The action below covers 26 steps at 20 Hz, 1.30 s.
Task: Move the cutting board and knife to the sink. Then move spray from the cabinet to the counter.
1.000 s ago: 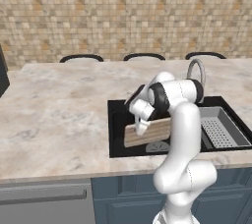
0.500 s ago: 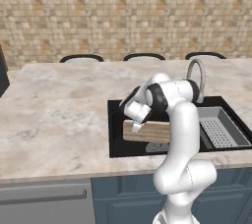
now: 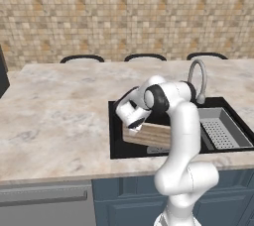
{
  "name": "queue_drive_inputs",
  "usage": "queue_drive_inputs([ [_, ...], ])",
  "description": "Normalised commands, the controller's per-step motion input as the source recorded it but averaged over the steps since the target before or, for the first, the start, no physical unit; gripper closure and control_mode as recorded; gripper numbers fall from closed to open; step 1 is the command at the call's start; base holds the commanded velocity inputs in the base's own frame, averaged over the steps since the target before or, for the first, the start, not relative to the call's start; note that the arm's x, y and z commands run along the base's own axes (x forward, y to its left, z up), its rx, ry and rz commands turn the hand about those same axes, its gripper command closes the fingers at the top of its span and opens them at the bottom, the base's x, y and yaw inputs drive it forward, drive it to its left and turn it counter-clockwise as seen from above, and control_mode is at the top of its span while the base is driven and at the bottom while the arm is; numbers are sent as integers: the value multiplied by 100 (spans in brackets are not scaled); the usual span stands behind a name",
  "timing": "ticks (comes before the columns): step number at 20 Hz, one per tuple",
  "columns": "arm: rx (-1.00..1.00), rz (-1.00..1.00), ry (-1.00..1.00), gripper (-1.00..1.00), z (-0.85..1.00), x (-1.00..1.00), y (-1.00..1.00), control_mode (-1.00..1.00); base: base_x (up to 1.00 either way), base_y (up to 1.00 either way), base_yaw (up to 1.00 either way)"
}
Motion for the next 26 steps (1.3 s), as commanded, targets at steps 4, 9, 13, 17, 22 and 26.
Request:
queue_drive_inputs([
  [4, -1, -2, -9, 100, -13, -21, 0, -100, 0, 0, 0],
  [9, 0, 0, 0, 100, -3, -41, 0, -100, 0, 0, 0],
  [13, 0, 0, 0, 100, -7, -36, 0, -100, 0, 0, 0],
  [17, 0, 0, 0, 100, -29, -27, 0, -100, 0, 0, 0],
  [22, -1, 2, -15, 100, -33, -4, 0, -100, 0, 0, 0],
  [26, -6, 1, -34, 100, -3, 0, 0, -100, 0, 0, 0],
])
